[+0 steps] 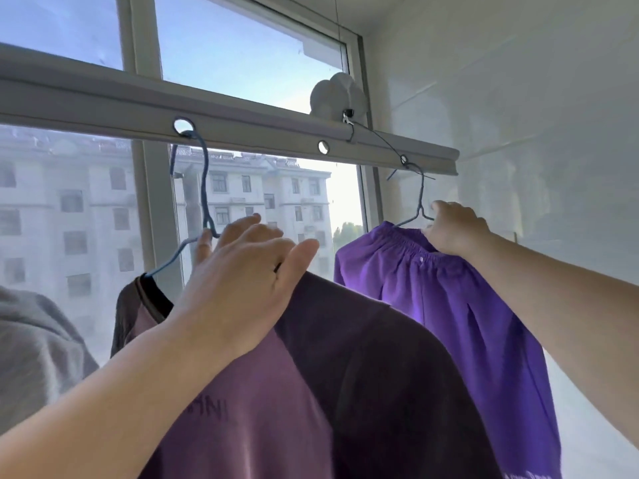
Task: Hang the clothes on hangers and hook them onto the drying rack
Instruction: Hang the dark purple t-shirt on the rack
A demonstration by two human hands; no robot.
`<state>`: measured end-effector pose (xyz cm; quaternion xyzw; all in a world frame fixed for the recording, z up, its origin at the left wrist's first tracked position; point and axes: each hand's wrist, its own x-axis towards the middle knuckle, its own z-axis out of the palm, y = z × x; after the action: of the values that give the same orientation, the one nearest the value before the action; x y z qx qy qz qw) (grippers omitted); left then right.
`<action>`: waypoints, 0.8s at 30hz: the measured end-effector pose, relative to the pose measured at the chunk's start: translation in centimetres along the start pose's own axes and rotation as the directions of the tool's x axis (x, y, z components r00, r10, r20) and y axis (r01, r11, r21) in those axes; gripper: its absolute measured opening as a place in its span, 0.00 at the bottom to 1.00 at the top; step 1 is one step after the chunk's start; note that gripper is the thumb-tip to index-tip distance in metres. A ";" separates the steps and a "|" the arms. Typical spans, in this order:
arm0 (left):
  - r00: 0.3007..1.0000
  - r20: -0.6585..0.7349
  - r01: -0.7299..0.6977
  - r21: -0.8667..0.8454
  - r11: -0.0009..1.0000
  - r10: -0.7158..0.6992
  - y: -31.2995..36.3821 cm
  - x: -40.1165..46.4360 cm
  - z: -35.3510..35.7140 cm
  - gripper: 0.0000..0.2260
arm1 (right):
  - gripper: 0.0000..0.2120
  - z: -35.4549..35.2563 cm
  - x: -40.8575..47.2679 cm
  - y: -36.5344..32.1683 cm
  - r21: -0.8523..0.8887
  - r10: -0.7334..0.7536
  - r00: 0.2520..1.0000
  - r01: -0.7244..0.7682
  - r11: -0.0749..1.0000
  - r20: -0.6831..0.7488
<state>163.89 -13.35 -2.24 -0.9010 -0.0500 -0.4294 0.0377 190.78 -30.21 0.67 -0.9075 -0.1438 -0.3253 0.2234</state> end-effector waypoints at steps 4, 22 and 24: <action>1.000 -0.016 0.022 0.017 1.000 -0.021 0.2 0.7 1.0 0.36 | 0.22 0.8 2.4 0.6 -0.062 0.022 0.997 -0.017 0.998 0.080; 1.000 -0.008 0.024 0.059 0.998 -0.024 0.7 1.5 2.0 0.32 | 0.17 0.6 2.2 2.9 0.528 0.181 0.924 0.027 0.849 -0.337; 1.000 -0.005 0.031 0.059 0.998 -0.031 0.9 1.7 2.0 0.33 | 0.17 1.2 0.1 2.2 0.552 0.137 0.912 0.109 0.827 -0.386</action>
<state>166.57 -13.95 -2.21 -0.8978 -0.0768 -0.4299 0.0579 192.38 -31.46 -0.72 -0.7135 -0.1761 -0.4495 0.5078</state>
